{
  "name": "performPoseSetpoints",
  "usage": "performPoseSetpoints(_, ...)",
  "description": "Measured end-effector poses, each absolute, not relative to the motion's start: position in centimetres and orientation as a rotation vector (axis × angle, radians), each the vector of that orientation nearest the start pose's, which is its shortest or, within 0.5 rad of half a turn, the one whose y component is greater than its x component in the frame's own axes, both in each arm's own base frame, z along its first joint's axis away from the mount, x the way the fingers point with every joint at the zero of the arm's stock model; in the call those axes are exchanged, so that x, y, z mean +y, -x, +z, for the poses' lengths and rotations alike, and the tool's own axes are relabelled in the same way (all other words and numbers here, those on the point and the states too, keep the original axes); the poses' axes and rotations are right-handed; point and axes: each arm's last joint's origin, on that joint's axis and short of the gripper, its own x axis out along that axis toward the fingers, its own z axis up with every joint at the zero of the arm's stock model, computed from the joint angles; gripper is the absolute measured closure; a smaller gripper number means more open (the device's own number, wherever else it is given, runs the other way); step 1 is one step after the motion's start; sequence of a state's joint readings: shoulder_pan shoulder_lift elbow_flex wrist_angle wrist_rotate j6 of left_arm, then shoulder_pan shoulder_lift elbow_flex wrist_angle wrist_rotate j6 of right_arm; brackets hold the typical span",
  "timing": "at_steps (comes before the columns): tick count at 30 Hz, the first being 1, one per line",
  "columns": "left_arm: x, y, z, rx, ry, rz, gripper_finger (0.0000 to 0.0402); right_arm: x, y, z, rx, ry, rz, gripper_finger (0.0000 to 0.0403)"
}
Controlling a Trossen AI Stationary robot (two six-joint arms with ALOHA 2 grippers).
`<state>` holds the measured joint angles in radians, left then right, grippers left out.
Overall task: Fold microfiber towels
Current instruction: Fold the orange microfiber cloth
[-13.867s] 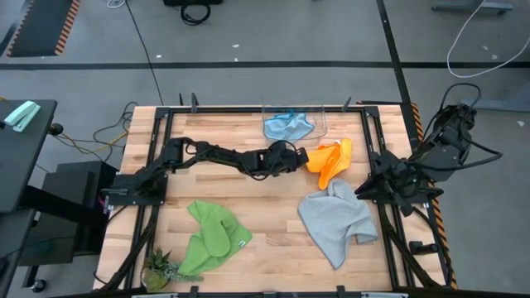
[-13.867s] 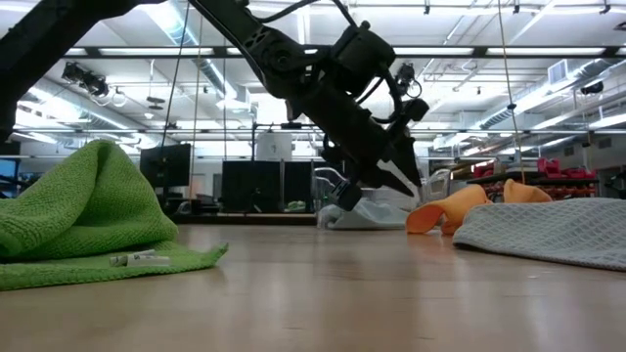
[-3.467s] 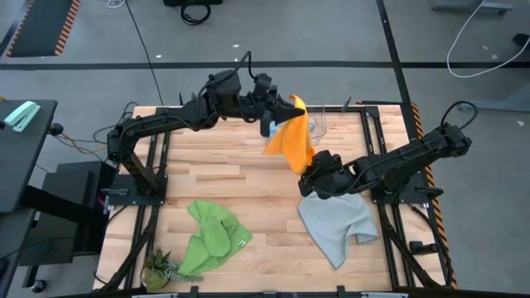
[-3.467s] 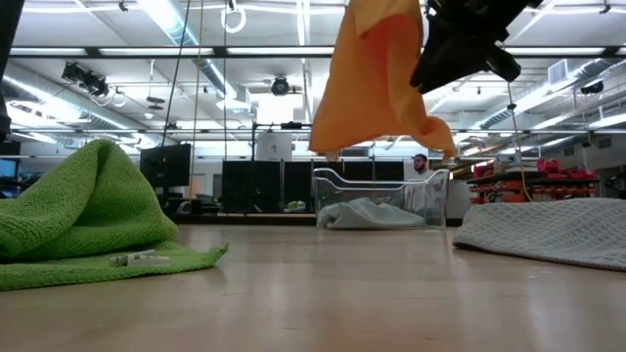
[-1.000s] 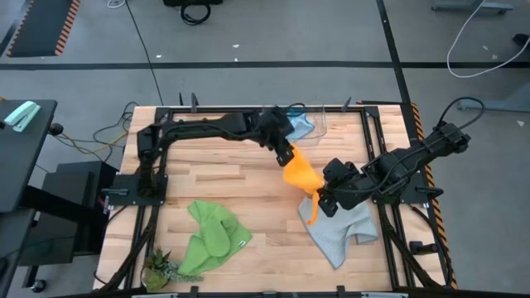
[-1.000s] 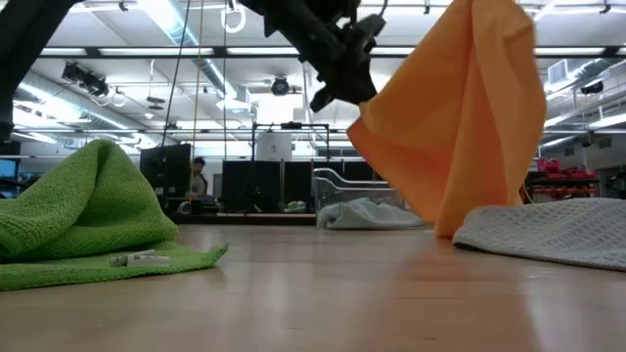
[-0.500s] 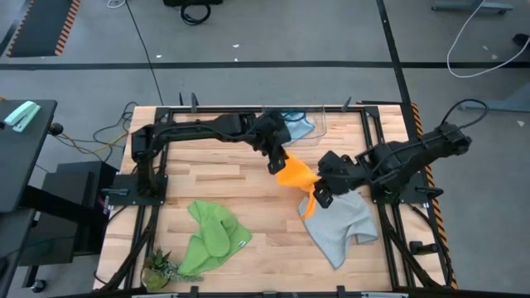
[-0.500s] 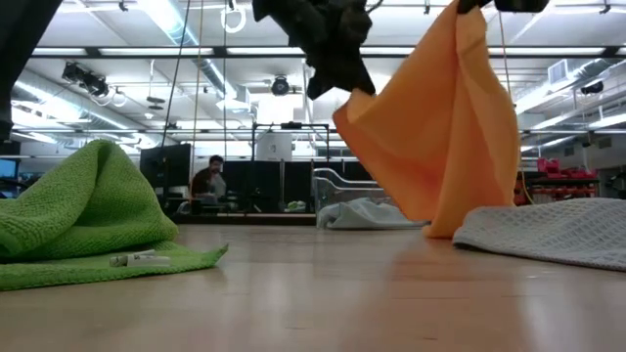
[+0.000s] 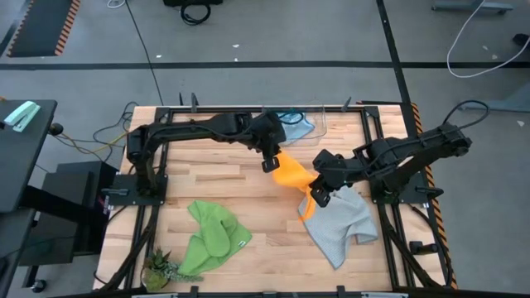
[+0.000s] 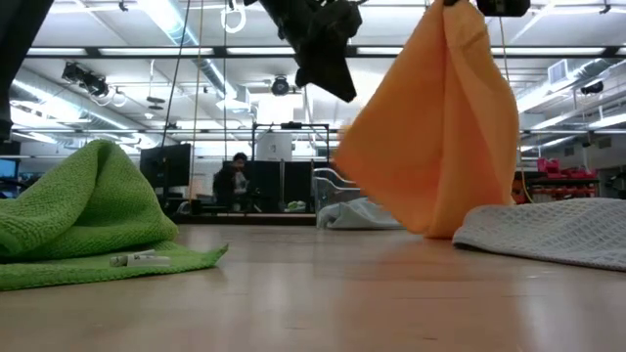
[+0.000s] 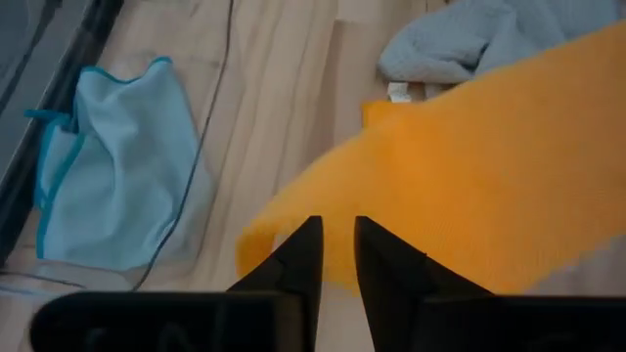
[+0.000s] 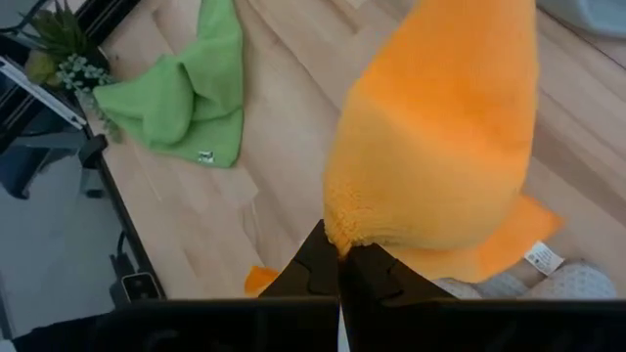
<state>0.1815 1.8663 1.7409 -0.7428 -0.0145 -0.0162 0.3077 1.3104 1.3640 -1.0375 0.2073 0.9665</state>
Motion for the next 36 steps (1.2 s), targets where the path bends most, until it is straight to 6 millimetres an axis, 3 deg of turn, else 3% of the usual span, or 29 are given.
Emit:
performPoseSetpoints(8,7.0,-39.2,33.4,0.799,0.086,0.194,0.0314,5.5,-24.2,35.2,0.891,-0.648,-0.371,0.0403)
performPoseSetpoints(11,5.7,-38.9,34.2,0.777,0.149,0.121,0.0311,5.0,-24.4,35.3,0.896,-0.639,-0.354,0.0403)
performPoseSetpoints(17,1.5,-39.4,33.5,0.814,0.121,0.036,0.0317,3.8,-24.8,35.5,0.871,-0.626,-0.338,0.0403)
performPoseSetpoints(23,-1.3,-39.6,33.7,0.801,0.119,-0.001,0.0326,2.4,-25.0,35.5,0.863,-0.626,-0.366,0.0403)
performPoseSetpoints(30,-3.0,-40.0,32.3,0.864,0.136,-0.021,0.0314,1.1,-25.3,35.7,0.831,-0.647,-0.366,0.0403)
performPoseSetpoints(36,-3.2,-40.2,32.3,0.847,0.172,-0.011,0.03,0.5,-25.5,35.8,0.806,-0.642,-0.367,0.0403)
